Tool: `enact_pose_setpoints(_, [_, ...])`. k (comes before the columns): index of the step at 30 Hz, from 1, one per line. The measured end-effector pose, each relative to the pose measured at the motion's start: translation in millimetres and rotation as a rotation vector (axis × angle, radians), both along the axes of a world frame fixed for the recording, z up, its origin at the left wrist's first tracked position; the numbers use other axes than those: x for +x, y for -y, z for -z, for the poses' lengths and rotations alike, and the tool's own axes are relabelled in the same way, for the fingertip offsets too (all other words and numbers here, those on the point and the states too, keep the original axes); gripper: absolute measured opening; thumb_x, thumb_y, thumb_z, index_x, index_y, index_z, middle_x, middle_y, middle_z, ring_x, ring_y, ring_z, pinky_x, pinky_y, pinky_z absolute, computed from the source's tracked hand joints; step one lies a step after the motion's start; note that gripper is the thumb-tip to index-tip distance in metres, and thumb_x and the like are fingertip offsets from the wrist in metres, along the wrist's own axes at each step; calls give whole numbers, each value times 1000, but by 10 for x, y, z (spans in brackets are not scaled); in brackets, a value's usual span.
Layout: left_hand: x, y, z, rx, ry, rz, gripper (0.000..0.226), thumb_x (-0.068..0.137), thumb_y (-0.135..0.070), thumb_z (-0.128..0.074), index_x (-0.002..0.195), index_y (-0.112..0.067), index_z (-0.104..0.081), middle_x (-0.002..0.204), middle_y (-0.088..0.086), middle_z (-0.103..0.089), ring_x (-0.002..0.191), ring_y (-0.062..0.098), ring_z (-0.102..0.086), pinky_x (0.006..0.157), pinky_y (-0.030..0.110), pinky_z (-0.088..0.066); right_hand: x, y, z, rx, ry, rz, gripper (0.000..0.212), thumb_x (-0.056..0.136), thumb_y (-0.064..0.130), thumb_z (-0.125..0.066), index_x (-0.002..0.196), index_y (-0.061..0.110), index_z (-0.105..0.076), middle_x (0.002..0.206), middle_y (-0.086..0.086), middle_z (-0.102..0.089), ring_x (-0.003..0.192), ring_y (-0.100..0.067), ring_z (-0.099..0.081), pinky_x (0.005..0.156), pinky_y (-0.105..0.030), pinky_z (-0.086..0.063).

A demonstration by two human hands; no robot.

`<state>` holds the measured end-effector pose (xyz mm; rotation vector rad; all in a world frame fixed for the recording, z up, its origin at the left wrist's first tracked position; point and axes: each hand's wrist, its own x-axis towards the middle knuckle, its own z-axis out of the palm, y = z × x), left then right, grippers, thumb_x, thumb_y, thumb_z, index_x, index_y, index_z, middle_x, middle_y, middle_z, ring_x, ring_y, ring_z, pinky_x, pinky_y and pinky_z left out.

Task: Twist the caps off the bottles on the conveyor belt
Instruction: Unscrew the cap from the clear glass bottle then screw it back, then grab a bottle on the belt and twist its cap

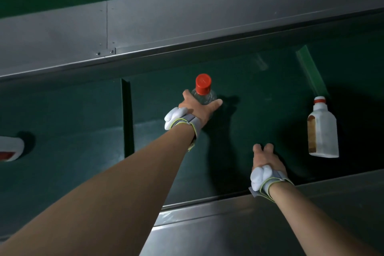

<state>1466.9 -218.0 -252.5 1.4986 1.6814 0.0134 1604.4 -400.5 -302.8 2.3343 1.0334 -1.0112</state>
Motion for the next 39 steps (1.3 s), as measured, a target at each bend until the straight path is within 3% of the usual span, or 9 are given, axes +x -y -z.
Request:
enact_pose_setpoints(5, [-148,190,32,-69,-9,27,95,48,-74,-65,126,-30,-34,95,0,-63,77,29,-65,74,45,-55,-19,-5,56,15,50,-13,63,62,7,-66,117,9,-36,126,-14,-31,104,-36,-56,83,-40,-51])
enact_pose_setpoints(9, [-307,556,85,-151,-25,213,85,57,-66,-62,133,-35,-42,117,4,-67,93,32,-67,77,48,-57,-45,5,103,87,100,-34,38,84,0,-44,121,5,-37,125,-19,-34,103,-37,-54,78,-41,-48])
enact_pose_setpoints(13, [-509,913,120,-196,-49,381,71,73,-54,-65,137,-29,-47,126,3,-64,110,27,-60,93,38,-50,-6,85,76,105,115,-103,40,85,-1,-44,124,7,-38,122,-18,-35,99,-36,-55,74,-39,-46])
enact_pose_setpoints(17, [-721,1147,121,-192,-56,439,51,84,-41,-65,131,-24,-53,120,6,-67,112,26,-59,97,34,-46,61,102,-76,71,33,-127,41,88,-1,-40,129,8,-36,129,-20,-33,104,-40,-54,80,-42,-46])
enact_pose_setpoints(21, [-835,1295,134,-118,-128,558,50,83,-40,-65,129,-24,-56,120,7,-67,111,26,-59,94,31,-46,-36,298,-307,120,29,-69,52,84,-2,-47,132,8,-32,130,-21,-35,106,-45,-56,84,-46,-48])
enact_pose_setpoints(25, [-931,1430,22,-58,-125,599,50,77,-43,-65,124,-26,-60,118,6,-68,108,26,-61,90,27,-45,-226,570,-597,148,40,-56,59,69,1,-61,123,8,-39,125,-17,-33,92,-41,-59,72,-40,-50])
enact_pose_setpoints(31, [-883,1427,-203,-12,-90,730,65,63,-59,-48,122,-33,-56,112,1,-70,107,28,-62,93,38,-49,-444,663,-837,177,82,-48,60,60,5,-69,112,11,-40,118,-12,-33,86,-35,-58,66,-36,-45])
enact_pose_setpoints(35, [-745,1406,-164,13,-94,736,66,62,-63,-46,122,-36,-54,109,-1,-71,103,28,-63,91,38,-50,-429,542,-738,214,99,-76,39,79,0,-51,116,8,-42,121,-14,-34,98,-36,-54,72,-41,-48])
enact_pose_setpoints(39, [-485,1502,35,-8,-78,702,70,60,-61,-45,125,-35,-53,109,0,-71,103,28,-63,91,38,-50,-222,445,-507,231,81,-140,36,86,2,-47,121,10,-41,120,-15,-35,103,-37,-51,70,-42,-46])
